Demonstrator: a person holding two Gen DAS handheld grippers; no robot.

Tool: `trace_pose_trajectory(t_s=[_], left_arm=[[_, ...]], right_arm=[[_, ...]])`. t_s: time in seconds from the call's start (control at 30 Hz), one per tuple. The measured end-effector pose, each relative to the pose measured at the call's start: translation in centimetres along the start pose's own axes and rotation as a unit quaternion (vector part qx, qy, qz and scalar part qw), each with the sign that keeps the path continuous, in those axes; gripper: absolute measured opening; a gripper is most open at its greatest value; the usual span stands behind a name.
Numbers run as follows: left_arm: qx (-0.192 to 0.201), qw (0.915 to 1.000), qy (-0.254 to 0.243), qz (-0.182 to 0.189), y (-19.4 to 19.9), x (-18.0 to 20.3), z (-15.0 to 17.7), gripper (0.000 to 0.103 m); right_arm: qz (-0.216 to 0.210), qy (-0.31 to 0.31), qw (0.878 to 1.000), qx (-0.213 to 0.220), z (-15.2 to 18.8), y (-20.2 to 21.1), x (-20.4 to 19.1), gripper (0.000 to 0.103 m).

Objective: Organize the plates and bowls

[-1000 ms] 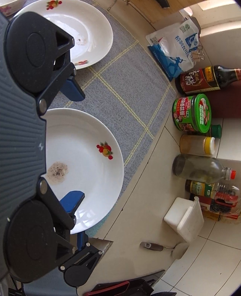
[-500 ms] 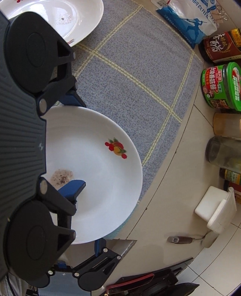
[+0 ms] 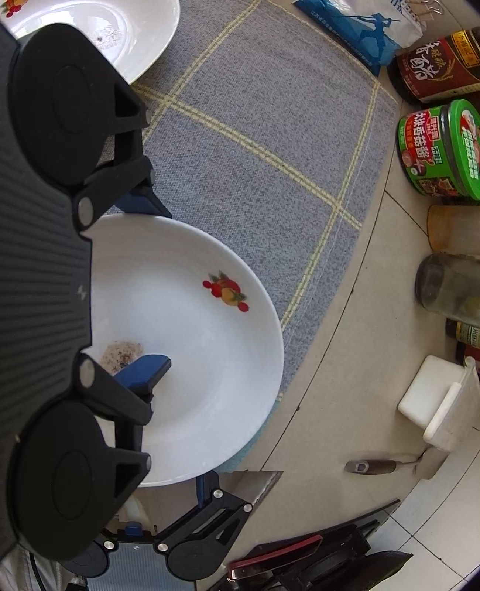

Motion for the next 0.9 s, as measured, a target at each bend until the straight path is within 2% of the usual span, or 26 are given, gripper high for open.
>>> trace_pose_trajectory(t_s=[0.5, 0.9], left_arm=[[0.015, 0.9998, -0.008, -0.01, 0.8, -0.2, -0.6, 0.073], [0.056, 0.9983, 0.003, -0.018, 2.2, -2.6, -4.1, 0.073]], right_arm=[[0.0, 0.008, 1.0, -0.018, -1.0, 0.0, 0.2, 0.103], [0.01, 0.019, 1.0, -0.011, -3.4, -2.2, 2.6, 0.103]])
Point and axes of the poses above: each gripper's, at about its wrist camera, not at the fingertips, and y roughly against the way its jaws point, x to its right, z to its underside, the point moved 9 cm from there along -y, roughly the way its jaws point, and after that the axes turned 5 degrees about z, right-handed, at the moved point
